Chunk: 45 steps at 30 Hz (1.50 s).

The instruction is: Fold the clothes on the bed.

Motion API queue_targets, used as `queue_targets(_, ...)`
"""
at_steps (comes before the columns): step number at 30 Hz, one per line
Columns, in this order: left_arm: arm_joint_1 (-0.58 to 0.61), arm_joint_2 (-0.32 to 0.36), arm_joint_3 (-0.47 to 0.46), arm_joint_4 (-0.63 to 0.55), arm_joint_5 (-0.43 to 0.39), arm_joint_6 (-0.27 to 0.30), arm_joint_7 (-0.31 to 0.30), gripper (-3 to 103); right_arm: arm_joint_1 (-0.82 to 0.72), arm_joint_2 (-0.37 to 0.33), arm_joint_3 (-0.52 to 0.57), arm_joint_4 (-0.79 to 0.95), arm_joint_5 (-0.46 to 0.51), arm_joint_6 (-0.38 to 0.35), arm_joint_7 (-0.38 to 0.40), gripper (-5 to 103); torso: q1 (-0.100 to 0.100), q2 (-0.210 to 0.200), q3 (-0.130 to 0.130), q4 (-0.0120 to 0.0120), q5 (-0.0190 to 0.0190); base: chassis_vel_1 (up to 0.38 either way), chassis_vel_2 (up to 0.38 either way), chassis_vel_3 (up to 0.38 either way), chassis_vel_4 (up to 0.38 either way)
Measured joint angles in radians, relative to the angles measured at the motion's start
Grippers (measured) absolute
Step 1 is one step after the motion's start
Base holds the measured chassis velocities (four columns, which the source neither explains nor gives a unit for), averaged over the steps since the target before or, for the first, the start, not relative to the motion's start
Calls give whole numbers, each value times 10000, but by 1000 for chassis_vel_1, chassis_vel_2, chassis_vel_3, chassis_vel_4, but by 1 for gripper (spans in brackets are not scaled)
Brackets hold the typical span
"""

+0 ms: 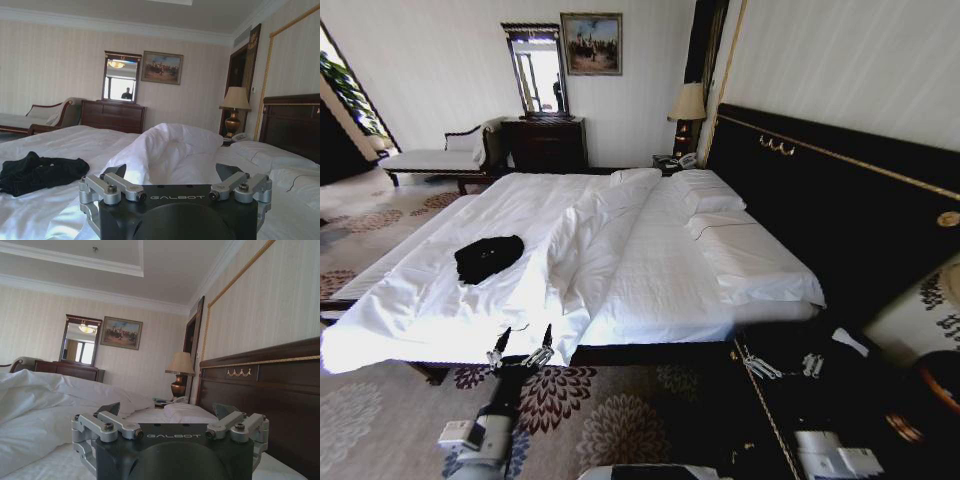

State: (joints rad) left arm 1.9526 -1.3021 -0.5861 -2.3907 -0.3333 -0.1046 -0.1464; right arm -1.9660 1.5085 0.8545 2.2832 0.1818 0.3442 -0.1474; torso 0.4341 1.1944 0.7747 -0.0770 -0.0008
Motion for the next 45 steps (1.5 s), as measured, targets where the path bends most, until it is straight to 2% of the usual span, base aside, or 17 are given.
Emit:
queue_targets(30,-43,-80,122,7,75,52,-2,100,54,-104,11,-86,91,-8,-6,100,-1,0,0,-1,1,-3,2,2,-3)
queue_targets(45,47,-86,72,-33,94,-27,1,100,86,-49,8,-77,115,117,35,100,5,-2,1,0,0,-131,133,123,-126)
